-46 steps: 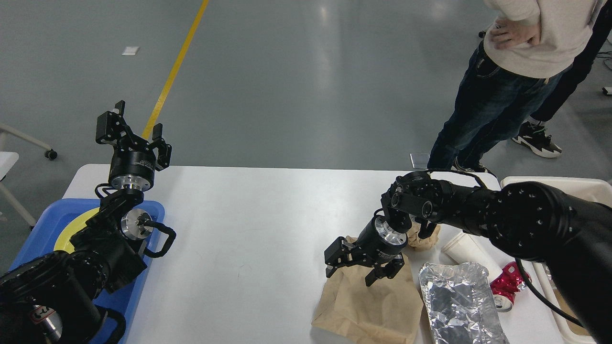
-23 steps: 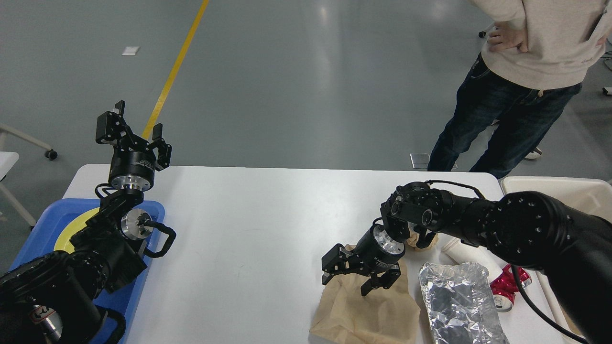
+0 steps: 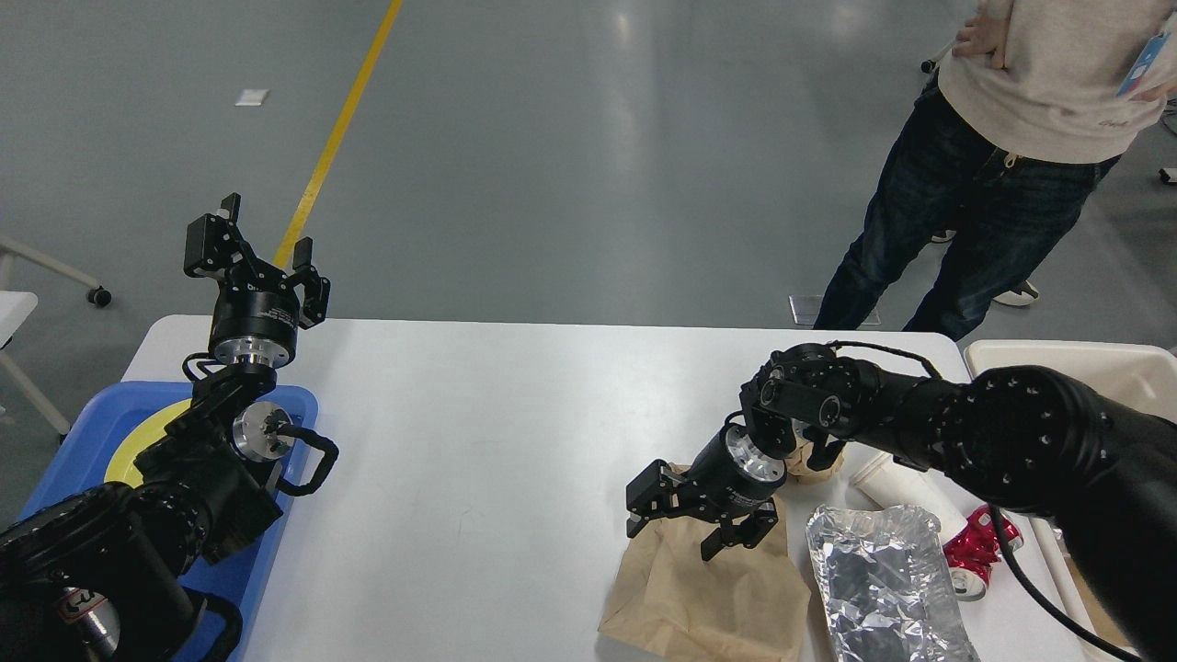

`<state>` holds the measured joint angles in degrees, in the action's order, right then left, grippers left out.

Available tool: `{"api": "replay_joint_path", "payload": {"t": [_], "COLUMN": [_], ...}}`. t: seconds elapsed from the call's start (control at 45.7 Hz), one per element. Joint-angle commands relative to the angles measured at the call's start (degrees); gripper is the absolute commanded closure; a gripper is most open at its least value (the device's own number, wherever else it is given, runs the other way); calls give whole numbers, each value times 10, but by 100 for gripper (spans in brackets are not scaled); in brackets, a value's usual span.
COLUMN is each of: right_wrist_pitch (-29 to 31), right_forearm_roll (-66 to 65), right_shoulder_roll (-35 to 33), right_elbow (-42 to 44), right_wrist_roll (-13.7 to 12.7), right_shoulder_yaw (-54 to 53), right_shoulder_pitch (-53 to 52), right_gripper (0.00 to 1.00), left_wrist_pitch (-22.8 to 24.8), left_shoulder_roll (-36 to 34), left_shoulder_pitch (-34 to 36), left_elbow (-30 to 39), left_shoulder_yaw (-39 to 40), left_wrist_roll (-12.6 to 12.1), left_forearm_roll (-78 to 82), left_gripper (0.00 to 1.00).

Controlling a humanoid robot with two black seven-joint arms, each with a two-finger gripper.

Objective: Tidy desktop
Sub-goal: 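Lower the right gripper onto the brown paper bag and grasp it, then lift the paper bag and drop it into the white bin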

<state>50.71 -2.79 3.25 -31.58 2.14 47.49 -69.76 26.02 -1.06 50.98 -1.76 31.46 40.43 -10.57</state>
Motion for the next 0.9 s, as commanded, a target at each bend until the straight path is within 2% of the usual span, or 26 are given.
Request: {"api": "replay_joint_path", "payload": {"t": [0.0, 0.175, 0.197, 0.285, 0.416, 0.525, 0.613, 0.876], "right_wrist_pitch": [1, -6, -6, 0, 4, 21, 43, 43], "right_forearm_roll": [0, 1, 2, 1, 1, 1, 2, 2], "right_shoulder_roll": [-11, -7, -7, -6, -8, -9, -10, -17], "right_elbow": [-2, -5, -5, -5, -9, -15, -18, -34], "right_wrist_roll": [1, 0, 0, -1, -4, -18, -30, -33], "right_shoulder_yaw": [-6, -3, -3, 4, 8, 15, 19, 19], "right_shoulder_pitch": [2, 2, 2, -4, -9, -21, -33, -67], "right_gripper": [0, 0, 2, 27, 46, 69, 99, 100], "left_wrist_pitch": [0, 0, 0, 0, 0, 0, 0, 0], "left_shoulder_roll": [0, 0, 0, 0, 0, 0, 0, 0], "left_shoulder_pitch": [0, 0, 0, 0, 0, 0, 0, 0], "left_elbow": [0, 0, 0, 0, 0, 0, 0, 0], "left_shoulder_yaw": [0, 0, 0, 0, 0, 0, 0, 0], "left_wrist_roll": [0, 0, 0, 0, 0, 0, 0, 0], "left_forearm_roll": [0, 0, 0, 0, 0, 0, -1, 0], "left_gripper": [4, 4, 4, 4, 4, 4, 4, 4]}}
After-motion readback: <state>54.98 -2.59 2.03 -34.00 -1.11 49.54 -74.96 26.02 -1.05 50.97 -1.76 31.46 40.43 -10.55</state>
